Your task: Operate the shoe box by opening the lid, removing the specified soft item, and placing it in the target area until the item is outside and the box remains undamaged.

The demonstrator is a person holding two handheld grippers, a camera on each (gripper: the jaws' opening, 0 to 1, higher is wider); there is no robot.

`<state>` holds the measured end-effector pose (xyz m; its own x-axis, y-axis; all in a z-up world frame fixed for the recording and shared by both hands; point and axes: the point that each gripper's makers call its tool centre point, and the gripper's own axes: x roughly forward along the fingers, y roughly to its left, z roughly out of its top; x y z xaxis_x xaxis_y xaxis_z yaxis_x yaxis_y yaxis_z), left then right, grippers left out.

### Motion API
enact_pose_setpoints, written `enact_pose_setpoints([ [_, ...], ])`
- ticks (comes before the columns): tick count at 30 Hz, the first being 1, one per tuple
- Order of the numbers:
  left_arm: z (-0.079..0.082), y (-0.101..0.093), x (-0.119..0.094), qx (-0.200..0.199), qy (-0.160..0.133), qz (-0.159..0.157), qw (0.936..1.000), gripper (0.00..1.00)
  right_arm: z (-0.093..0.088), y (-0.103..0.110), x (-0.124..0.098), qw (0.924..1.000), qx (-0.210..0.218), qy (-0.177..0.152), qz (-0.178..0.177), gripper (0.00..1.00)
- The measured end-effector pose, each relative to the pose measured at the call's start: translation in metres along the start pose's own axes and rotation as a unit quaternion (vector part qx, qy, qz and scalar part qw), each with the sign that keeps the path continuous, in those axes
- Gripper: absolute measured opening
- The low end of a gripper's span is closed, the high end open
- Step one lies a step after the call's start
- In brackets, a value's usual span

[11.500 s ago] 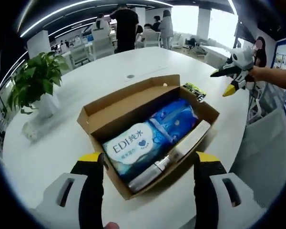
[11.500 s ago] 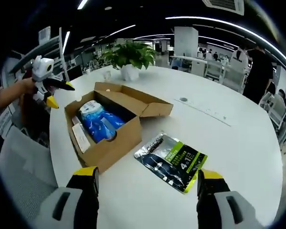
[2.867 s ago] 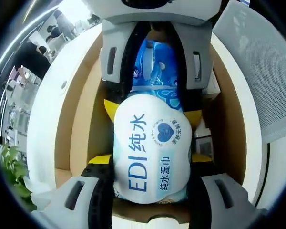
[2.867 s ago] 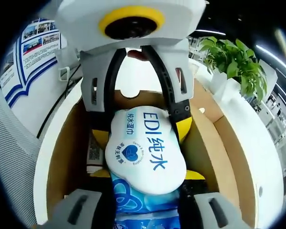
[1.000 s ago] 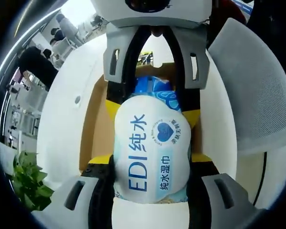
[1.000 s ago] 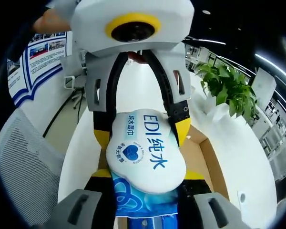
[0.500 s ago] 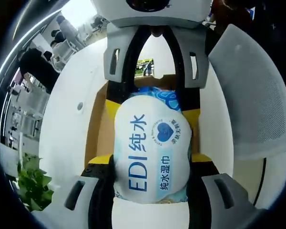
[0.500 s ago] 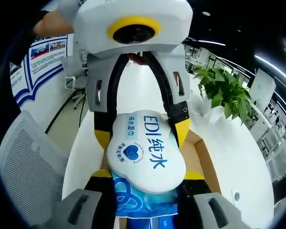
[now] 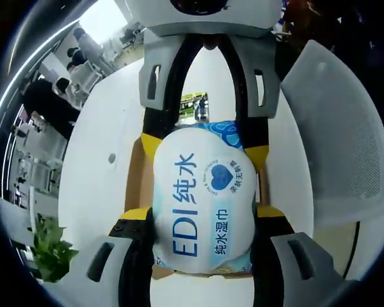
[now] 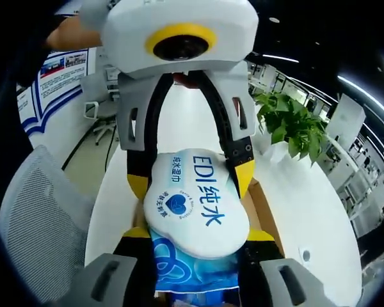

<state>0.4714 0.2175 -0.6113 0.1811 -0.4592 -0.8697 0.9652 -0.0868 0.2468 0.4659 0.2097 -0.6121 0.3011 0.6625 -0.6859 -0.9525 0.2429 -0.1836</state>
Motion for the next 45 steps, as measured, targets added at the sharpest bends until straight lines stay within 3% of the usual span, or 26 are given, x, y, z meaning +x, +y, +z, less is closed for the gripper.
enact_pose_setpoints([
  [17, 0.049, 0.001, 0.010, 0.013, -0.017, 0.000, 0.9998, 0.60, -0.025, -0.008, -0.043, 0.9998, 0.004, 0.011, -0.015, 0.45],
  [45, 0.096, 0.002, 0.028, 0.015, -0.030, 0.007, 0.9994, 0.60, -0.057, -0.016, -0.083, 0.9992, -0.007, 0.033, -0.021, 0.45],
])
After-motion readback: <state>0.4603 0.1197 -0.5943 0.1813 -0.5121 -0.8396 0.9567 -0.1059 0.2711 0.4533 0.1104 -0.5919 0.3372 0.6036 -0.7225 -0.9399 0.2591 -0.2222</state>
